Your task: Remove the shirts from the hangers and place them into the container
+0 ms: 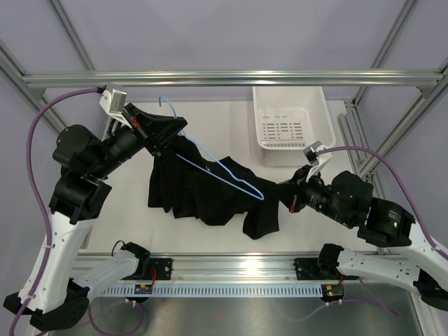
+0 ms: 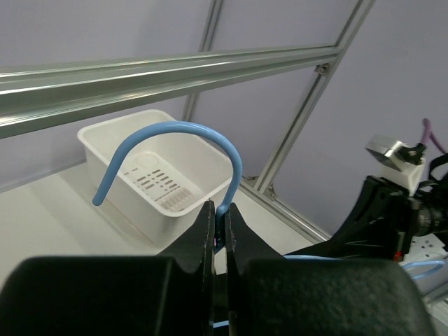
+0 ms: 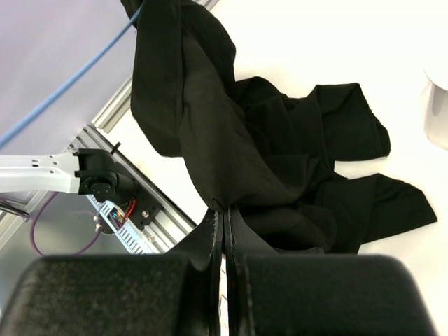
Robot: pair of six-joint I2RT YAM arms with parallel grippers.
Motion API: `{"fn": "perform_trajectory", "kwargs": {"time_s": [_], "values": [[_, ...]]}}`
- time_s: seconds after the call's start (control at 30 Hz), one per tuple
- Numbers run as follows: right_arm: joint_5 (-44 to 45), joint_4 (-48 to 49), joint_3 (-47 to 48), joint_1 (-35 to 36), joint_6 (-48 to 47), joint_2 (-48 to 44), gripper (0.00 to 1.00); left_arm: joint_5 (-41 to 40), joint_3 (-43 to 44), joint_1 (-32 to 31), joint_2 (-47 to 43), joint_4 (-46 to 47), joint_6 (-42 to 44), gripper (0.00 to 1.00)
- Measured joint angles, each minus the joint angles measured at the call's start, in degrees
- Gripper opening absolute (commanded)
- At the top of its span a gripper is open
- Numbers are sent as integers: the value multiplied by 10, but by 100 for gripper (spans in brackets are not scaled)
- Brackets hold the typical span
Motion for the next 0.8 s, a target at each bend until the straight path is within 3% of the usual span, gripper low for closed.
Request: {"fn": "perform_trajectory", "kwargs": {"time_s": [0.37, 0.57, 0.8], "values": [[-1, 43, -9, 0, 9, 92, 0, 91, -31, 0, -28, 121, -112, 0], [31, 39, -9, 0, 31, 148, 0, 106, -39, 0, -34, 133, -130, 0], [45, 39, -9, 0, 43, 175, 0, 152, -94, 1, -33, 257, -224, 0]]}}
